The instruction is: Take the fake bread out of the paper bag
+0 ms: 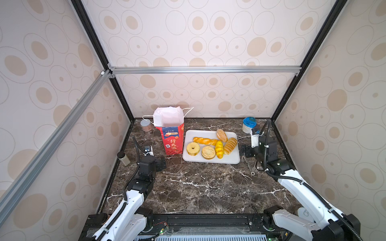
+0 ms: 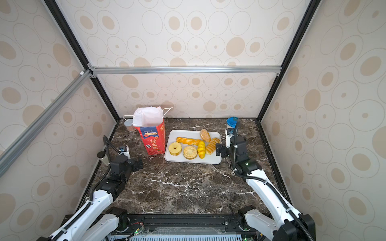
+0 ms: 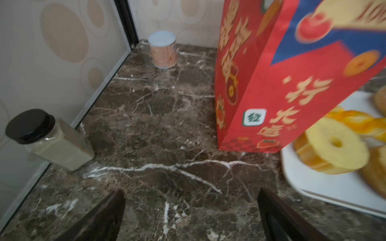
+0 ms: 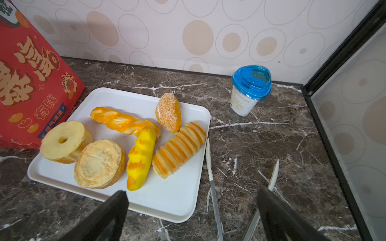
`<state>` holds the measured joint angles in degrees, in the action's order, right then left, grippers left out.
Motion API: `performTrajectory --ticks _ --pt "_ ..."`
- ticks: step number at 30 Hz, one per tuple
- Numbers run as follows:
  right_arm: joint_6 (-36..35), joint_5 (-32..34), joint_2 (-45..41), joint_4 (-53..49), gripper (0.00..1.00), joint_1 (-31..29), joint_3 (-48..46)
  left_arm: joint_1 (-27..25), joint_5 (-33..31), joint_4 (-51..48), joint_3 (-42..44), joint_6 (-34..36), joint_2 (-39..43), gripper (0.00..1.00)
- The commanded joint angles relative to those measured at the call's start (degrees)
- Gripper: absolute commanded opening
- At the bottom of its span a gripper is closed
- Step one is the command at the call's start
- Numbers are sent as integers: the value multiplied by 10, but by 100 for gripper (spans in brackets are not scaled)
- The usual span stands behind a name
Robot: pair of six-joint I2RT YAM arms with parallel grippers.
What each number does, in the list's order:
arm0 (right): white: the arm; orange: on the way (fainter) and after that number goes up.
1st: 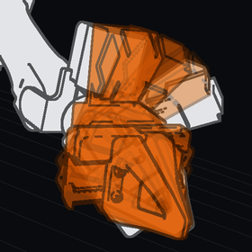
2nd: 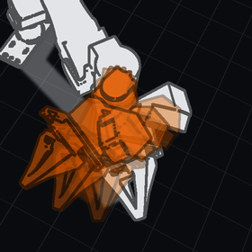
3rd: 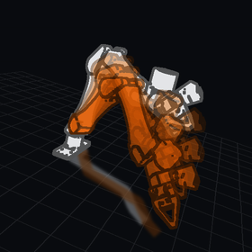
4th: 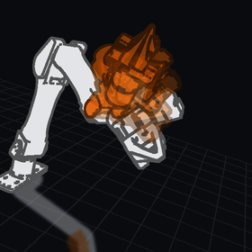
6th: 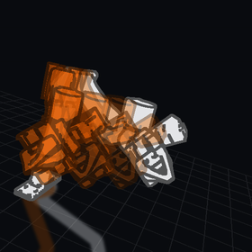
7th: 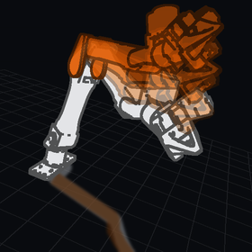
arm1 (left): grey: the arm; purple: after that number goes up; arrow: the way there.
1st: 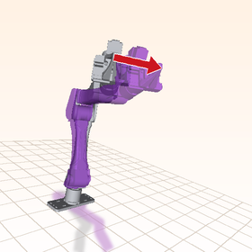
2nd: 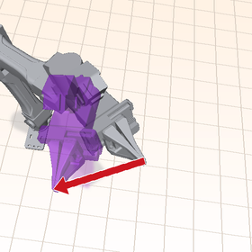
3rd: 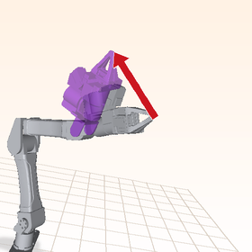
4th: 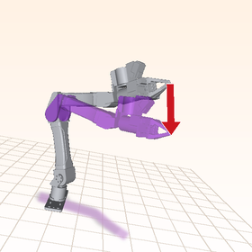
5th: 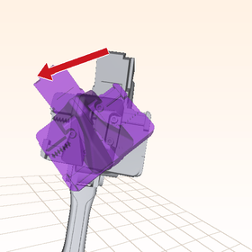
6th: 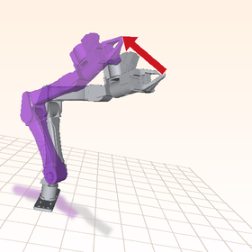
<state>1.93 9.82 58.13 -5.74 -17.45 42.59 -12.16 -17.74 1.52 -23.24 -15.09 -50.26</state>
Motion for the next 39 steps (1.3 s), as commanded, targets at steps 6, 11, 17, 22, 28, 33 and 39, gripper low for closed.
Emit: performTrajectory --ticks 6,11,17,22,28,33,39 --pt "-25 72 -3 183 100 29 -93 -7 -119 297 74 65 -80 100" --pt "-22 78 16 230 100 65 -158 -7 -126 366 111 85 -106 99" --pt "-19 65 104 338 100 98 -193 6 -126 581 150 130 -196 100" --pt "-13 41 190 430 100 118 -202 30 -109 653 126 139 -271 100" --pt "-15 23 257 502 99 132 -196 59 -70 728 98 130 -362 100" --pt "-17 5 291 508 98 134 -189 73 -27 688 66 133 -386 100" --pt "-19 4 306 528 98 138 -186 77 12 757 110 131 -390 100"
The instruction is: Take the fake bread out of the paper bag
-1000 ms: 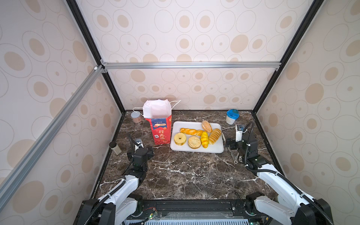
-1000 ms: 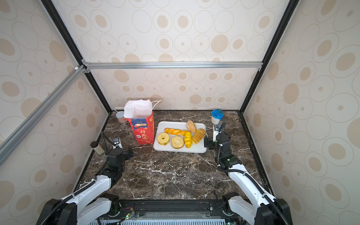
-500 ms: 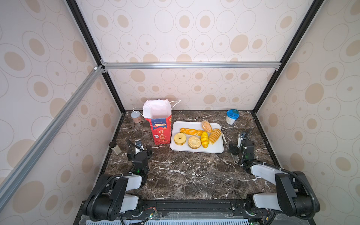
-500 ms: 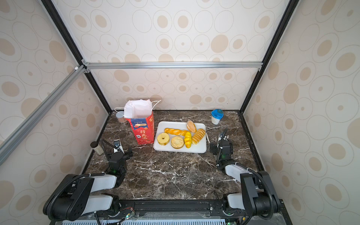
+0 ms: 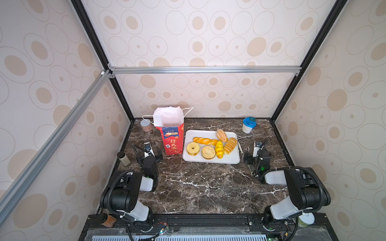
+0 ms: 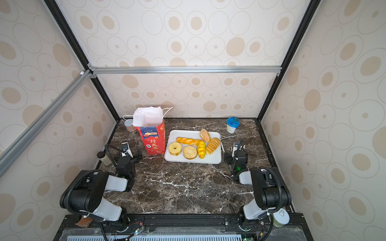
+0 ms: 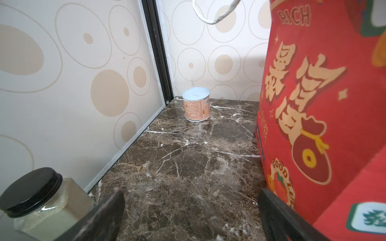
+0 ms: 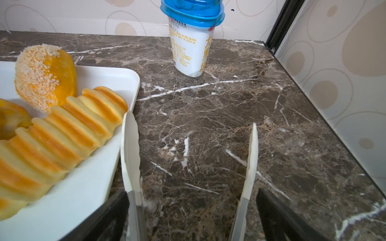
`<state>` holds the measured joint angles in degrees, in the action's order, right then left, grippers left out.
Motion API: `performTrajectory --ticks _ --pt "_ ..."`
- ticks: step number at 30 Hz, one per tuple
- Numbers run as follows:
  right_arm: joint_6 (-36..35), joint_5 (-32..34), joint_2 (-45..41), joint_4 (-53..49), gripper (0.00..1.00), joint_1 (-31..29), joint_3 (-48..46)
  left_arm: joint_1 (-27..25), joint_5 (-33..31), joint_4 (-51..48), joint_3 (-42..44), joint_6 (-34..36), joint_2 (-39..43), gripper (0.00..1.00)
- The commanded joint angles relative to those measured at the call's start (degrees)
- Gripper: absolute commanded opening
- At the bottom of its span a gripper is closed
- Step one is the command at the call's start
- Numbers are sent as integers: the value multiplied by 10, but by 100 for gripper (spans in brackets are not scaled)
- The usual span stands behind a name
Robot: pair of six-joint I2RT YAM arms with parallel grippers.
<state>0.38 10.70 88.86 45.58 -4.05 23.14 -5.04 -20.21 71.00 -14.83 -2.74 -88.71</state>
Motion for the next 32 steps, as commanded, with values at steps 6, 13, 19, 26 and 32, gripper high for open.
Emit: performTrajectory --ticks 6,13,19,26,32 --pt "-4 -6 -6 10 98 4 7 -1 20 79 27 15 -17 100" --pt "-3 -6 -6 8 100 4 8 0 27 108 36 22 -22 100" --pt "-3 -6 -6 8 100 4 8 0 28 105 34 23 -22 100" --pt "-4 -7 -6 8 100 4 8 0 30 93 27 22 -25 100" --pt "-4 -6 -7 8 100 4 8 1 30 103 34 22 -21 100"
